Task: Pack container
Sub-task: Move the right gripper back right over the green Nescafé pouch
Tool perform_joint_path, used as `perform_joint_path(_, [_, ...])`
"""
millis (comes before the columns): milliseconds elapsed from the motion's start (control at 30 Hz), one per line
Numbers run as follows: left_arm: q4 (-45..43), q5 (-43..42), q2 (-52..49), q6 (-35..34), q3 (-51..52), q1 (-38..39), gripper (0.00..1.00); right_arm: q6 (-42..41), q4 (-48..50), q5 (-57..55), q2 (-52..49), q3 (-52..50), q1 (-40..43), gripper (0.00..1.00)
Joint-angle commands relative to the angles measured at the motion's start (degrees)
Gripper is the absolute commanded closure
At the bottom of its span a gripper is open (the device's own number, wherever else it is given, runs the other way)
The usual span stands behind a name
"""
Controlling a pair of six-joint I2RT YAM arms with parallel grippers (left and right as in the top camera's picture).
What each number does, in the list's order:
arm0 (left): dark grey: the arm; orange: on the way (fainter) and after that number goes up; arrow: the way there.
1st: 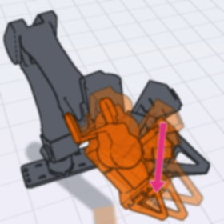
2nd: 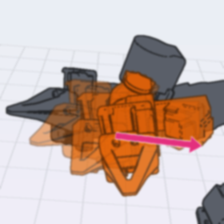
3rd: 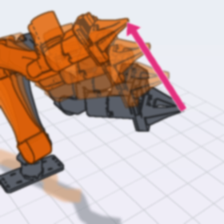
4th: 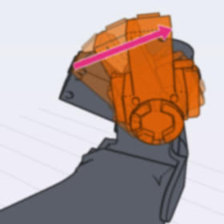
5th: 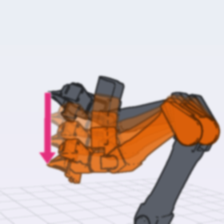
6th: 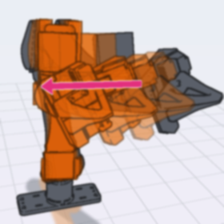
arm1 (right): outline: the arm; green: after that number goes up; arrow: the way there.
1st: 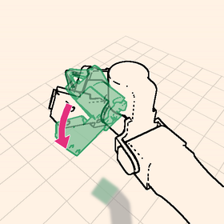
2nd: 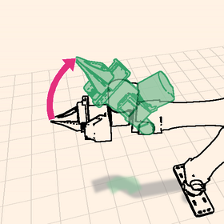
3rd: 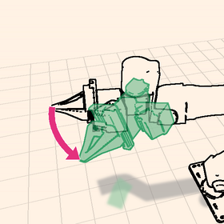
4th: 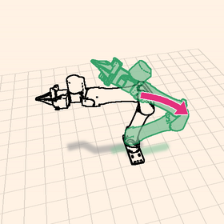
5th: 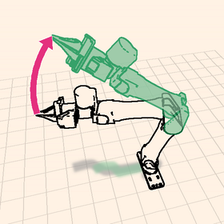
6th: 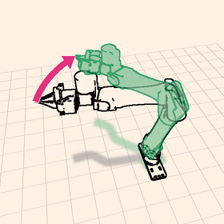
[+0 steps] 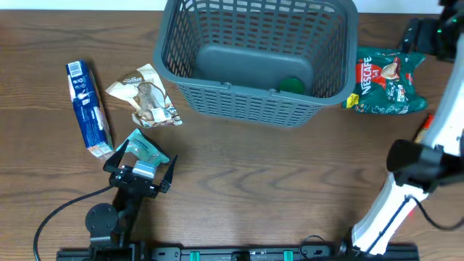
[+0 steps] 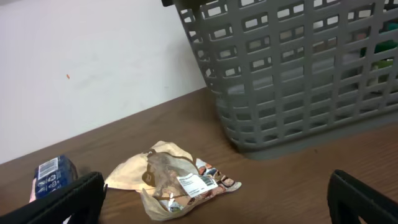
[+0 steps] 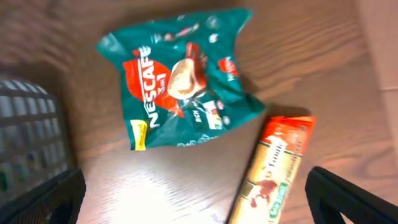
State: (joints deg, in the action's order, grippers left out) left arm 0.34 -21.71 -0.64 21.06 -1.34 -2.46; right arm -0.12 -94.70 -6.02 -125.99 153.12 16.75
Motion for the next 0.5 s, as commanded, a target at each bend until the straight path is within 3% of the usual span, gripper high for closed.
perform_joint_path(0, [1.97,-1.01,0.04,0.52,1.07,0.17,0.01,2.67,0.55,1.14,-3.74,-0.37,0.20,0.01])
perform_joint_path(467, [1.97,-1.01,0.04,0.52,1.07,0.17,0.01,5.57,3.15,3.50,-15.91,-0.37,2.29,0.01])
